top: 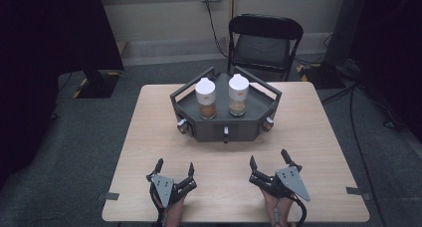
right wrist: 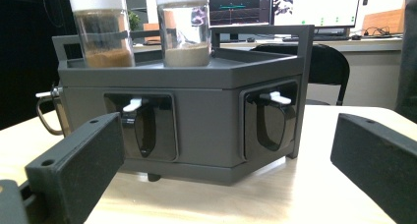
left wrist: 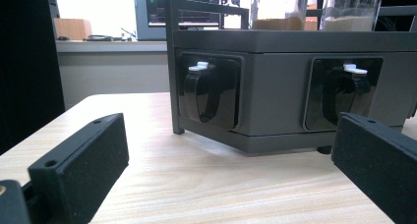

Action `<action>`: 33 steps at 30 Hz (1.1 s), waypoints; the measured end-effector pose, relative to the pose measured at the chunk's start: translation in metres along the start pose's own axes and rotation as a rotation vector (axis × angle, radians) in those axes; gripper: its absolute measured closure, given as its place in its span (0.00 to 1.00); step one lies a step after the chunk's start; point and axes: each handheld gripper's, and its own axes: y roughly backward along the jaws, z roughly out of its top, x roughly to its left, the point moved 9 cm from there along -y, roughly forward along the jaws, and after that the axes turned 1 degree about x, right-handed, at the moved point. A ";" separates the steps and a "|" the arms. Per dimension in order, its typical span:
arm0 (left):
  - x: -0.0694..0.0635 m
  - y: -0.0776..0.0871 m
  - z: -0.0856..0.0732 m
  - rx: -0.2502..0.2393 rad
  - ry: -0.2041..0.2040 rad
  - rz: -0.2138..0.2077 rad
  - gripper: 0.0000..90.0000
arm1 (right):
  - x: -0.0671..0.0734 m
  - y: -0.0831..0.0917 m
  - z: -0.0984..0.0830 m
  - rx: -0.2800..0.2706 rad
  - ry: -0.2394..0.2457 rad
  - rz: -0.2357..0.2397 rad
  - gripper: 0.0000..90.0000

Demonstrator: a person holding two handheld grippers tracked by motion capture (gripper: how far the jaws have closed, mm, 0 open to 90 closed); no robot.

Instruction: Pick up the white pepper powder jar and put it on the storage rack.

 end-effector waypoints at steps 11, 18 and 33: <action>0.000 0.000 0.000 0.000 0.000 0.000 0.00 | 0.003 0.002 -0.021 0.018 0.016 -0.006 0.00; 0.000 0.000 0.000 0.001 0.000 0.000 0.00 | 0.003 0.003 -0.029 0.022 0.008 -0.014 0.00; 0.000 0.000 0.000 0.000 -0.001 0.000 0.00 | 0.003 0.005 -0.033 0.011 0.008 -0.016 0.00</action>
